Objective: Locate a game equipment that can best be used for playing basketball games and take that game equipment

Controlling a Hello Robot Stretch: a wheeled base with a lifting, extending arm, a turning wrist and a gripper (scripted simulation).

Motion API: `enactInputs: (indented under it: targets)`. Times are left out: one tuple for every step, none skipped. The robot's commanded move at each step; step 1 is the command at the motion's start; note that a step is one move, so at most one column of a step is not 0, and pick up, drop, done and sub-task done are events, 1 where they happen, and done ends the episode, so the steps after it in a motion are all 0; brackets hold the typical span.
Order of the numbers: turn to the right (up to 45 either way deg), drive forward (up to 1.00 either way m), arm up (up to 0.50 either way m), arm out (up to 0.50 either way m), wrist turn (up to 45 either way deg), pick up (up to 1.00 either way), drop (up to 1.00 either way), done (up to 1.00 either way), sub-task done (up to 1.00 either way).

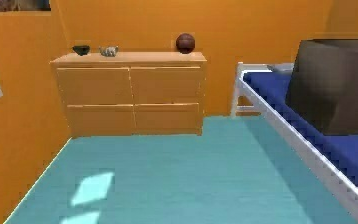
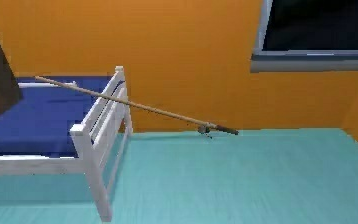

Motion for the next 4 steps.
enactInputs:
  targets:
    - [0.0, 1.00, 0.00, 0.00, 0.0, 0.00, 0.00, 0.00, 0.00]
    - [3.0, 0.00, 0.00, 0.00, 0.0, 0.00, 0.00, 0.00, 0.00]
    - [0.0, 0.55, 0.00, 0.00, 0.0, 0.00, 0.00, 0.00, 0.00]
    - [-45.0, 0.00, 0.00, 0.00, 0.0, 0.00, 0.00, 0.00, 0.00]
